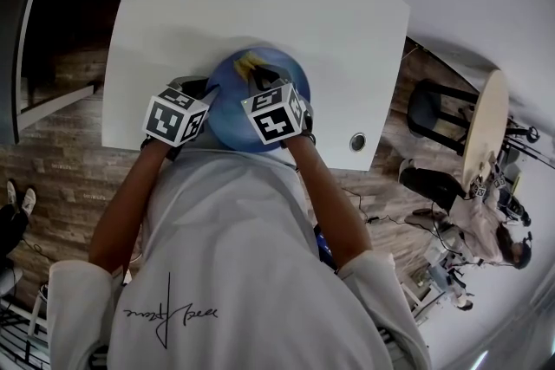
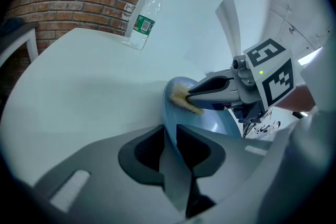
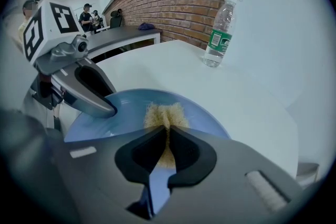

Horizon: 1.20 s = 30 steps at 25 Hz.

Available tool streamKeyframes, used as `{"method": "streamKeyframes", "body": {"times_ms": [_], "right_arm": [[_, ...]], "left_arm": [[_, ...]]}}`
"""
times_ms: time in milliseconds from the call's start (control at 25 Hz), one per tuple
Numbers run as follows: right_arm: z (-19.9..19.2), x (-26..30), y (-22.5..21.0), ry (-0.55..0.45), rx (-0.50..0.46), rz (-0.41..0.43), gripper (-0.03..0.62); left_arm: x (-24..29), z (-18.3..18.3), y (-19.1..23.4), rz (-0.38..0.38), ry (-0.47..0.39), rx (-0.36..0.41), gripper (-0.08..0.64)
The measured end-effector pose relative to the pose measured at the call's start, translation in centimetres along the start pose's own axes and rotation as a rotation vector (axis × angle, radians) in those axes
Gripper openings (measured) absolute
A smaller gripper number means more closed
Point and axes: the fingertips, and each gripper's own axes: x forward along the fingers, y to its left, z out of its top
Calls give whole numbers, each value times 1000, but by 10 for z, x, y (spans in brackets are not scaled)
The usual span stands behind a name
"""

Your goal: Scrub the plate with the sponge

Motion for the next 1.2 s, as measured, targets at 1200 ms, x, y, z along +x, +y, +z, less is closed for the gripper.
{"method": "streamKeyframes", "body": {"times_ms": [1200], "right_arm": [[-10, -6, 59, 108, -211, 211, 28]], "left_arm": [[2, 5, 5, 15, -3, -27, 61]]}}
